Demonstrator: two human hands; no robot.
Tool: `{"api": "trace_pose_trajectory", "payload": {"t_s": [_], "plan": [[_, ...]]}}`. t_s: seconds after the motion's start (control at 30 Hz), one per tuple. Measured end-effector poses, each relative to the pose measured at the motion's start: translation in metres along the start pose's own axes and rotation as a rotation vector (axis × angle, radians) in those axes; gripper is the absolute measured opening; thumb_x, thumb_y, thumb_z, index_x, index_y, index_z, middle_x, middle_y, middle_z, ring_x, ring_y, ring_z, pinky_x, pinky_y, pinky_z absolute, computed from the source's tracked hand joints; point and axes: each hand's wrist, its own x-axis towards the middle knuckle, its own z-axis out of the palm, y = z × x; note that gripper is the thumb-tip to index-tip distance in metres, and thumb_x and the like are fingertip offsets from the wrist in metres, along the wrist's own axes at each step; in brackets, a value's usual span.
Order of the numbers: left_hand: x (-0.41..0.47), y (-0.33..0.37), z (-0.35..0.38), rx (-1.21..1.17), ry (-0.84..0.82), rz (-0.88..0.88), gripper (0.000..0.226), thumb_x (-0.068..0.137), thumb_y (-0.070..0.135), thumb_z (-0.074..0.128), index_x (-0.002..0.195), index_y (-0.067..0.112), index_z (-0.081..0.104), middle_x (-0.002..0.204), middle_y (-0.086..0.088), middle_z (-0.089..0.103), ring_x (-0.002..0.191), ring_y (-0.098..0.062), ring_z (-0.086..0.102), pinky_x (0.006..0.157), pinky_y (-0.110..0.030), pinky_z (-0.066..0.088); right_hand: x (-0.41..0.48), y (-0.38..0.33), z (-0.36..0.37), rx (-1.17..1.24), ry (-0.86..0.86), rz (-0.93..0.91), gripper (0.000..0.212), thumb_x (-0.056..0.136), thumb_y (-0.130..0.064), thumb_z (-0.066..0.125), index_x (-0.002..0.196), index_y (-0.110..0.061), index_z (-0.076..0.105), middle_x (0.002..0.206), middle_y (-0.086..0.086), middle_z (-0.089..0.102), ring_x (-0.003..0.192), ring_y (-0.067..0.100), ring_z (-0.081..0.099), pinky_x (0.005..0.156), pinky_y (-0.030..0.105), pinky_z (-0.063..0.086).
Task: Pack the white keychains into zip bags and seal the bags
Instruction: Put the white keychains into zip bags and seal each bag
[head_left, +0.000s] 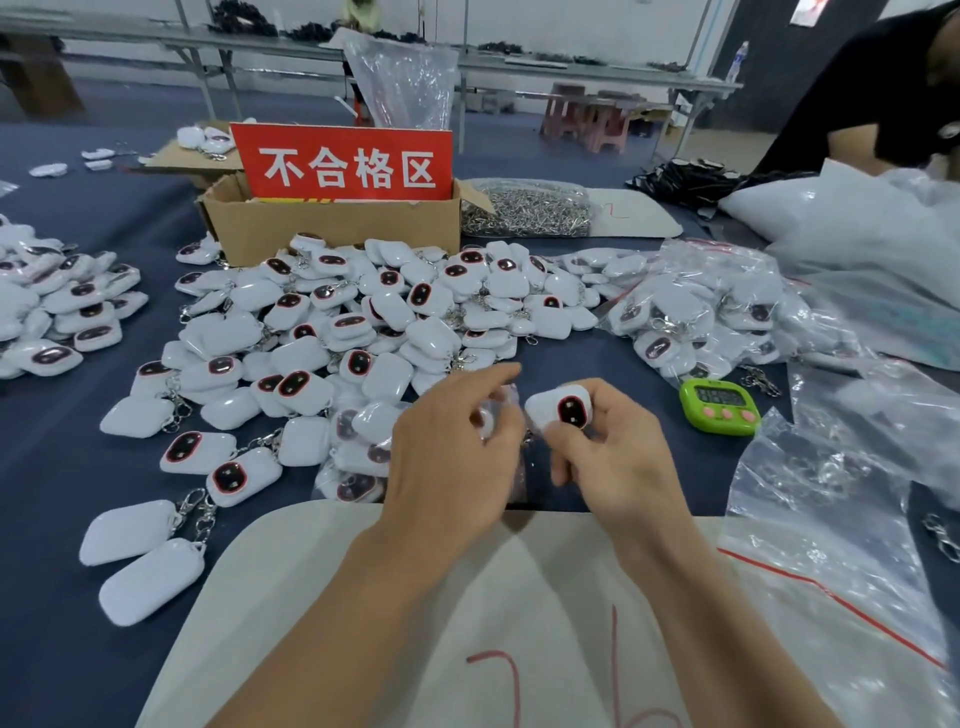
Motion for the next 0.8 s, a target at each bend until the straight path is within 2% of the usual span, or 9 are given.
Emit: {"api": "trace_pose_trajectory", "payload": {"t_s": [0.07,0.2,0.3,0.37,0.5,0.63,0.73,0.8], "plan": [[0.003,0.001,-0.002,-0.163,-0.043,0.014,0.032,0.090,0.022,0.073,0.118,0.037,0.075,0.097,0.025,0.068,0.093,0.008,0.059,0.078,-0.004,0.038,0.000,-0.009,0.003,0.054,-0.022,-0.023,0.023,0.086,0.000,0.066,0.086,-0.023,0.070,0.058,0.006,0.065,0.052,0.015,0.053,0.053,0.025,0.042],[0.007,-0.001,-0.006,-0.329,-0.051,-0.064,0.018,0.087,0.023,0.080,0.103,0.032,0.081,0.079,0.019,0.072,0.074,0.002,0.064,0.069,-0.009,0.043,-0.003,-0.016,0.005,0.264,-0.004,-0.033,0.019,0.084,0.007,0.072,0.088,-0.011,0.075,0.061,0.005,0.067,0.050,0.010,0.052,0.049,0.015,0.041],[0.006,-0.002,-0.006,-0.396,-0.084,-0.120,0.028,0.086,0.019,0.081,0.109,0.036,0.079,0.073,0.012,0.070,0.065,-0.002,0.061,0.065,-0.019,0.050,-0.001,-0.016,0.002,0.356,-0.002,0.019,0.023,0.088,0.006,0.069,0.084,-0.013,0.081,0.064,0.005,0.064,0.053,0.012,0.048,0.049,0.015,0.040],[0.005,0.001,-0.005,-0.378,-0.116,-0.120,0.031,0.086,0.018,0.080,0.107,0.040,0.079,0.071,0.009,0.069,0.064,-0.006,0.060,0.065,-0.022,0.051,0.000,-0.016,0.001,0.354,-0.008,0.052,0.023,0.089,0.003,0.067,0.083,-0.013,0.081,0.063,0.005,0.061,0.053,0.013,0.047,0.049,0.015,0.039],[0.005,0.006,-0.009,-0.379,-0.140,-0.099,0.037,0.087,0.017,0.076,0.093,0.054,0.076,0.069,0.011,0.070,0.066,-0.011,0.064,0.062,-0.018,0.050,0.001,-0.016,0.000,0.323,-0.003,0.063,0.021,0.091,0.001,0.067,0.083,-0.013,0.082,0.062,0.003,0.062,0.052,0.012,0.047,0.049,0.015,0.039],[0.004,0.007,-0.009,-0.413,-0.164,-0.113,0.031,0.088,0.015,0.071,0.089,0.045,0.078,0.072,0.011,0.075,0.069,-0.005,0.070,0.065,-0.015,0.052,0.001,-0.014,0.002,0.277,0.019,0.051,0.024,0.089,0.000,0.068,0.080,-0.018,0.082,0.061,-0.001,0.063,0.052,0.012,0.044,0.050,0.014,0.039],[0.003,0.006,-0.008,-0.418,-0.178,-0.134,0.028,0.087,0.015,0.073,0.087,0.042,0.078,0.071,0.012,0.076,0.069,-0.001,0.071,0.064,-0.008,0.048,0.000,-0.016,0.005,0.268,0.037,0.061,0.016,0.078,-0.013,0.072,0.080,-0.025,0.083,0.061,-0.002,0.064,0.053,0.011,0.042,0.050,0.016,0.039],[0.003,0.006,-0.009,-0.422,-0.170,-0.140,0.028,0.087,0.016,0.073,0.087,0.043,0.077,0.070,0.013,0.075,0.068,-0.001,0.072,0.064,-0.008,0.048,0.000,-0.017,0.006,0.261,0.026,0.059,0.017,0.079,-0.014,0.071,0.081,-0.027,0.083,0.062,-0.003,0.065,0.054,0.011,0.042,0.051,0.016,0.039]]}}
